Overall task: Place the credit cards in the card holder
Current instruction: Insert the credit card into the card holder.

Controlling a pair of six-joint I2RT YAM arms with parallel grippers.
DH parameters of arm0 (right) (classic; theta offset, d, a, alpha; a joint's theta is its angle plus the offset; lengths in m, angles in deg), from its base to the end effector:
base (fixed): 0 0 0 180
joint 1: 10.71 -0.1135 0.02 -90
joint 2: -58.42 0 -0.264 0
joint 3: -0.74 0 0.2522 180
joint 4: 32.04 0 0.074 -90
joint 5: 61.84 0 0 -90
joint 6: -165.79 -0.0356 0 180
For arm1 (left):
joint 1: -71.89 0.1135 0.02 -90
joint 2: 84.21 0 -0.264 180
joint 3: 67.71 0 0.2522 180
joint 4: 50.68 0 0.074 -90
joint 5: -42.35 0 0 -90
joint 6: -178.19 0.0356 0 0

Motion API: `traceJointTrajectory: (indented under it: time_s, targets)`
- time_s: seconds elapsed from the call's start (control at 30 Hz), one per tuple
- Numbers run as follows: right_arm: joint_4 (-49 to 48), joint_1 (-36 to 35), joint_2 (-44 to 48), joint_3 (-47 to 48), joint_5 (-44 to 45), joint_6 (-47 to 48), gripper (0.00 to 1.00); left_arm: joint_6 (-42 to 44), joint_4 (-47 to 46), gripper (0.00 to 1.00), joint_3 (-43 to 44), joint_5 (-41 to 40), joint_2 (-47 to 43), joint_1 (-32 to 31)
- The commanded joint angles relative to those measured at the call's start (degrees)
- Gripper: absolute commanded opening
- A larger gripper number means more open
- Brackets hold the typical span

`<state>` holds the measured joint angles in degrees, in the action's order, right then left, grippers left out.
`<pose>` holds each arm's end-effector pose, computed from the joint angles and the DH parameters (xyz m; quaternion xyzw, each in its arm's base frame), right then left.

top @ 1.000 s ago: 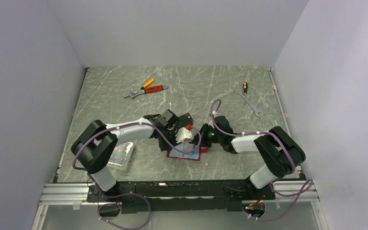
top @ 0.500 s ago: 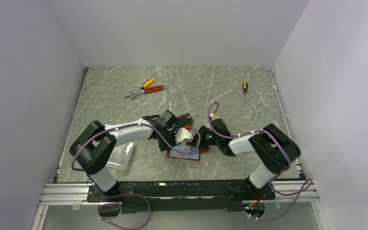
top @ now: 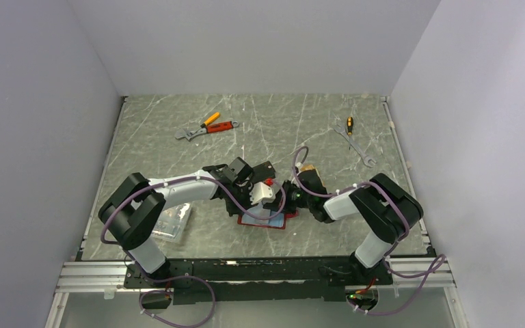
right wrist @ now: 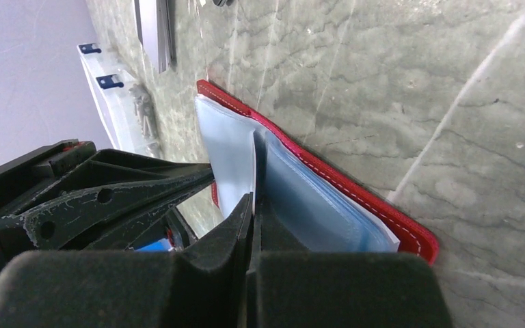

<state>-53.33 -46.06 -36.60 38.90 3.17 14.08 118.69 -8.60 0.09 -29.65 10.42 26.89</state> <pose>0.2094 0.1670 0.1035 0.1016 0.8679 0.4620 0.1515 0.2080 -0.2236 0.1622 0.6171 0.7502 -0.1754 0.1599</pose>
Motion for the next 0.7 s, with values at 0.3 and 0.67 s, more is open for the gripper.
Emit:
traceJointTrajectory:
  time_s: [0.3, 0.67]
  targets:
    - [16.81, -1.67, -1.35, 5.05, 4.95, 4.96, 0.32, -1.08, 4.83, 0.04, -1.62, 0.43, -1.06, -0.63]
    - [41.21, -1.69, 6.86, 10.26, 10.8, 11.2, 0.76, -0.38, 3.69, 0.0, -2.08, 0.18, -0.7, -0.31]
